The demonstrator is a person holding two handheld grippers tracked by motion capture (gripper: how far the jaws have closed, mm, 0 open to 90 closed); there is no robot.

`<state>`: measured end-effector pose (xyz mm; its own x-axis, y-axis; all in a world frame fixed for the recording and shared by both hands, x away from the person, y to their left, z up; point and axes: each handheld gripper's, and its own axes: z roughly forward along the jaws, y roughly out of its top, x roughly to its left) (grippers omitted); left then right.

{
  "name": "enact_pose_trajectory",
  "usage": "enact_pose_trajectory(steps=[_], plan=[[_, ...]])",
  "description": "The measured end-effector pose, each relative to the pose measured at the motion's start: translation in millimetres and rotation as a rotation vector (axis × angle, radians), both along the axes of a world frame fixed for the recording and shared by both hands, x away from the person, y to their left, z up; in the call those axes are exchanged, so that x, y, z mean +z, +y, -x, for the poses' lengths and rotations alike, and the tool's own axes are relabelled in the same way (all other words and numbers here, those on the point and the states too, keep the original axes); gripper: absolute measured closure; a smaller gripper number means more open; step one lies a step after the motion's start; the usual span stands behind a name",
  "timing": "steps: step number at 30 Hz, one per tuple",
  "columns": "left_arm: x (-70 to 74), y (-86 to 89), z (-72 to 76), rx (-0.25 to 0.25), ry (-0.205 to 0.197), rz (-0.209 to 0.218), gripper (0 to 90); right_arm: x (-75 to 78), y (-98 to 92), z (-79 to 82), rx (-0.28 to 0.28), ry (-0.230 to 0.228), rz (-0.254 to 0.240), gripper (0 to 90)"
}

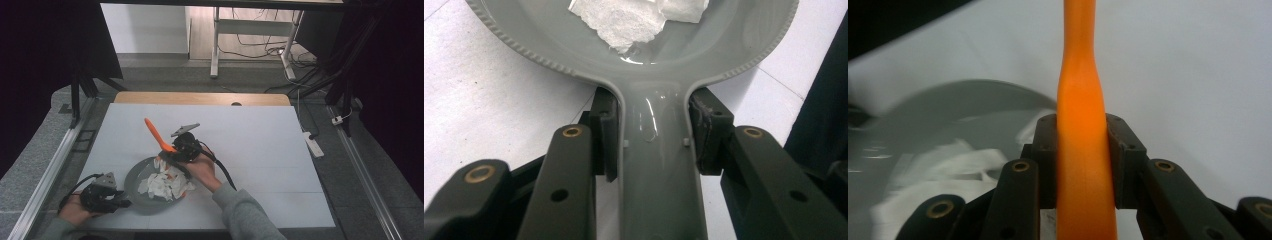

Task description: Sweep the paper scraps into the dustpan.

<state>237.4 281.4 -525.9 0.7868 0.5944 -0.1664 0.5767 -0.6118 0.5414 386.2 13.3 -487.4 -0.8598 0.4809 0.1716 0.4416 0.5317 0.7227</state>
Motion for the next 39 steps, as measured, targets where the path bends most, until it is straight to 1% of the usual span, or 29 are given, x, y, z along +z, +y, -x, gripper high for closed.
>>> enact_pose_trajectory(steps=[2, 3, 4, 5, 6, 8, 10, 14, 17, 20, 25, 28, 30, 32, 36, 39], plan=[[0.0, 0.0, 0.1, 0.000, 0.000, -0.001, 61.7, 3.1, 2.8, 5.4, 0.032, 0.020, -0.034, 70.8], [0.0, 0.1, 0.2, 0.000, 0.000, 0.000, 61.7, 5.7, 2.6, 6.9, 0.046, 0.029, -0.060, 70.8], [-0.1, 0.1, 0.2, 0.000, -0.001, 0.000, 61.7, 9.4, 1.0, 7.4, 0.045, 0.041, -0.091, 70.8], [-0.2, 0.1, 0.1, 0.000, 0.000, 0.000, 61.7, 13.4, -1.9, 6.7, 0.032, 0.039, -0.116, 70.7], [-0.3, 0.2, 0.1, 0.000, 0.000, 0.000, 61.7, 18.1, -6.0, 4.9, 0.011, 0.023, -0.132, 70.8], [-0.3, 0.5, -0.1, -0.003, 0.001, 0.000, 61.7, 23.1, -12.8, 1.5, -0.020, -0.004, -0.126, 70.8], [-0.5, 0.6, -0.2, -0.003, 0.002, 0.001, 61.7, 27.0, -22.1, -2.0, -0.050, -0.024, -0.108, 70.7], [-0.3, 0.4, -0.2, -0.002, 0.002, 0.001, 61.7, 28.5, -35.7, -4.1, -0.085, -0.053, -0.084, 70.7], [-0.2, 0.1, 0.1, 0.000, 0.002, 0.001, 61.7, 26.0, -45.2, -2.9, -0.100, -0.057, -0.066, 70.7], [-0.3, 0.1, 0.2, -0.002, 0.003, 0.001, 61.7, 20.9, -54.0, -1.0, -0.127, -0.067, -0.035, 70.7], [-0.3, -0.2, 0.6, -0.004, 0.003, 0.002, 61.7, 10.9, -64.3, 1.1, -0.170, -0.048, 0.003, 70.7], [0.1, -0.5, 1.5, -0.012, 0.006, 0.000, 61.7, 5.6, -64.3, 3.6, -0.179, -0.035, 0.014, 70.7], [0.2, -0.1, 1.8, -0.012, 0.006, 0.001, 61.7, 1.7, -61.1, 5.7, -0.173, -0.027, 0.023, 70.7], [0.4, -0.1, 2.2, -0.011, 0.007, 0.001, 61.7, 1.1, -57.4, 7.4, -0.164, -0.028, 0.018, 70.8], [0.6, -0.5, 2.6, -0.010, 0.008, -0.001, 61.7, -0.4, -42.8, 13.4, -0.142, -0.017, 0.026, 70.8], [0.4, -0.7, 2.9, -0.012, 0.008, -0.003, 61.7, -1.6, -29.6, 18.6, -0.118, -0.018, 0.031, 70.8]])
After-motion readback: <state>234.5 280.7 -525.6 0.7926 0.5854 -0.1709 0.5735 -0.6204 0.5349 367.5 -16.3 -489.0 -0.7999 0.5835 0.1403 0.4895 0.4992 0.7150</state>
